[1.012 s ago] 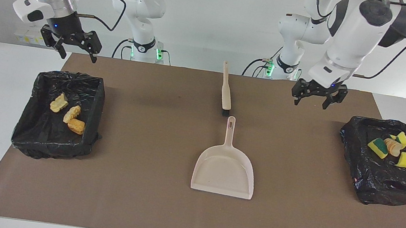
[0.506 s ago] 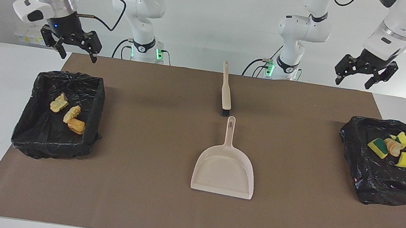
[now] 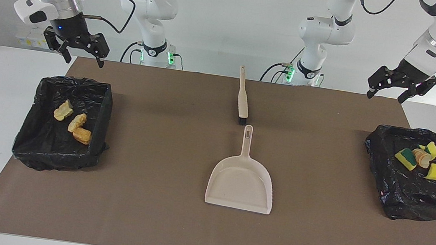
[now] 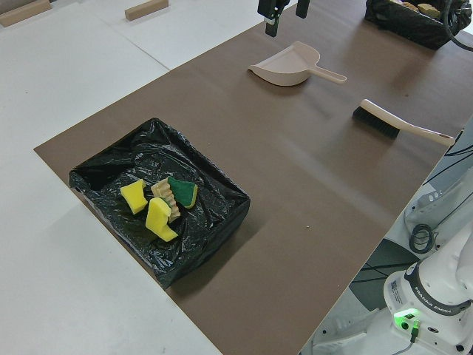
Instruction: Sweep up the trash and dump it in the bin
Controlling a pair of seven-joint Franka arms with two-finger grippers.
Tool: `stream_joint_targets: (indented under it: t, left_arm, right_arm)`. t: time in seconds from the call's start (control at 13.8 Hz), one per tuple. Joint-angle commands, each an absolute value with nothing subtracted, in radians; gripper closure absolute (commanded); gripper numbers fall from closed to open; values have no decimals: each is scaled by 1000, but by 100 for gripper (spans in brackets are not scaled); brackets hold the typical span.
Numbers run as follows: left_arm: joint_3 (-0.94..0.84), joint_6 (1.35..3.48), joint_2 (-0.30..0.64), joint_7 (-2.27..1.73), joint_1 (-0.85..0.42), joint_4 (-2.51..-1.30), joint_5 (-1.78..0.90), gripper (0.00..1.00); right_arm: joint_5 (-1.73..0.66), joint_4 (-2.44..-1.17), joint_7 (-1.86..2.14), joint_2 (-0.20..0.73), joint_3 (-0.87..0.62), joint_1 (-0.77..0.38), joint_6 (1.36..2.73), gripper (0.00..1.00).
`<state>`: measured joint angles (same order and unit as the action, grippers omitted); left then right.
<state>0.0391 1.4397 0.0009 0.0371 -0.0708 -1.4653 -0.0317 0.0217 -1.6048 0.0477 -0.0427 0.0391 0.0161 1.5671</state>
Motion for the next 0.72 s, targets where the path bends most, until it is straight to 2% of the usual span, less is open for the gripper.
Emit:
stream_joint_targets:
  t: [0.0, 0.65]
  left_arm:
    - [29, 1437, -3, 48, -55, -1448, -48, 0]
    - [28, 1447, -26, 121, -55, -1488, -48, 0]
  right_arm:
    - [3, -1618, 74, -57, 37, 21, 1562, 0]
    - [3, -1618, 74, -57, 37, 21, 1562, 0]
